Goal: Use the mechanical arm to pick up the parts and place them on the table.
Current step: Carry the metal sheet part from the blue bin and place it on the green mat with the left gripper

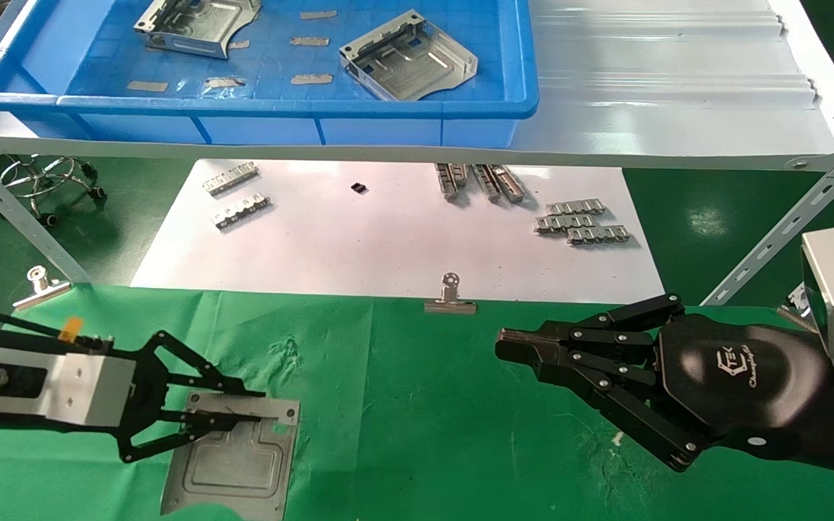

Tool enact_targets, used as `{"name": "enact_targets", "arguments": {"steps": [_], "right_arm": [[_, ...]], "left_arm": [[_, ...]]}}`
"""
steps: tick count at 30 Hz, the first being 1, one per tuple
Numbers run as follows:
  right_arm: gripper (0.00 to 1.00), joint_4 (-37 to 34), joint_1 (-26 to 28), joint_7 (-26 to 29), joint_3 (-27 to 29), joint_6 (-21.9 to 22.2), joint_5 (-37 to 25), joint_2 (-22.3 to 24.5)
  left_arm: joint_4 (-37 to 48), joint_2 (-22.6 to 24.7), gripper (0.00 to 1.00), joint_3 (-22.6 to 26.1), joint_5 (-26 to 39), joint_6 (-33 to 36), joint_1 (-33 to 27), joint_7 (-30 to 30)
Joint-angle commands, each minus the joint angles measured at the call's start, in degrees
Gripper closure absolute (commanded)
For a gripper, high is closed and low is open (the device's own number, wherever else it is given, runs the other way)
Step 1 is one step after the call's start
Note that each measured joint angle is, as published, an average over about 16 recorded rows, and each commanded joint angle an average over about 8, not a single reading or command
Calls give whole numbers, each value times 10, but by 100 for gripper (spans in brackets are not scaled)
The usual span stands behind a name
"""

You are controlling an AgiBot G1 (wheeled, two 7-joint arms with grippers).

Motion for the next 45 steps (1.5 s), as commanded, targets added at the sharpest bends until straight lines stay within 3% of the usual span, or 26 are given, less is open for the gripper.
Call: {"name": "enact_targets", "arguments": {"steps": [1, 18, 19, 26, 27, 39, 44, 45], "right_arm": [[100, 0, 0, 0, 0, 0, 0, 0], [100, 0, 0, 0, 0, 0, 0, 0], [100, 0, 0, 0, 0, 0, 0, 0], [100, 0, 0, 0, 0, 0, 0, 0], [100, 0, 0, 0, 0, 0, 0, 0], [100, 0, 0, 0, 0, 0, 0, 0], [100, 0, 0, 0, 0, 0, 0, 0], [94, 0, 0, 0, 0, 0, 0, 0]], "left_arm": [[16, 7, 100, 19, 11, -2, 0, 16], [177, 83, 100, 32, 38, -64, 5, 111], [183, 86, 94, 32, 38, -66, 4, 115], [221, 102, 9, 31, 39, -75, 2, 143], [225, 103, 2, 31, 39, -76, 2, 147], [260, 109, 0, 23, 27, -54, -8, 185], [271, 101, 0, 15, 7, -6, -14, 153], [271, 99, 0, 13, 2, 2, -13, 135]]}}
